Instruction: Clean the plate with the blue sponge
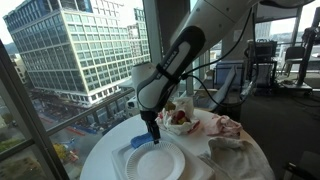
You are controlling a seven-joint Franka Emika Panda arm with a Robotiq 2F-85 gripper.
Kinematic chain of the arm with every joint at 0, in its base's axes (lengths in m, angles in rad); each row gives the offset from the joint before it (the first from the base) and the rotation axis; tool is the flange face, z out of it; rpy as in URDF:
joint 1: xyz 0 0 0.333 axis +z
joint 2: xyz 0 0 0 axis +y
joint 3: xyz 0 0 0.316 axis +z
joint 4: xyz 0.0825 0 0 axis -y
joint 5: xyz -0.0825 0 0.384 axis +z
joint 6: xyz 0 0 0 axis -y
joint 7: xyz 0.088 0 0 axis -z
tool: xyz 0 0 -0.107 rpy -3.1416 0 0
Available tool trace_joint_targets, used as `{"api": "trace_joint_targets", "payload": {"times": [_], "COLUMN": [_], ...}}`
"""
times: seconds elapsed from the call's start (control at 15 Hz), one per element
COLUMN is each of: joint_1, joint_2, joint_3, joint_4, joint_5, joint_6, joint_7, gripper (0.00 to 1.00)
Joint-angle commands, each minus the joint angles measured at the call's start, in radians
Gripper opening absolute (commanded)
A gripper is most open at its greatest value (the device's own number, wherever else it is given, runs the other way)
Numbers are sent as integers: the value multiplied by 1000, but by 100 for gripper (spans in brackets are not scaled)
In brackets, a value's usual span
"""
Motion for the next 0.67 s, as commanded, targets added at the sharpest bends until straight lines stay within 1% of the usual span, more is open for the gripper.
{"api": "trace_joint_targets", "payload": {"times": [0.0, 0.13, 0.33, 0.6], "joint_1": [-4, -4, -9, -12], "joint_2": [-17, -31, -21, 1], "joint_3": [0, -6, -4, -5], "joint_4": [24, 19, 20, 32], "joint_5": [-62, -89, -99, -84], "joint_6": [-65, -75, -27, 15], "joint_7": [-152, -224, -307, -365], "gripper": [100, 100, 100, 100]}}
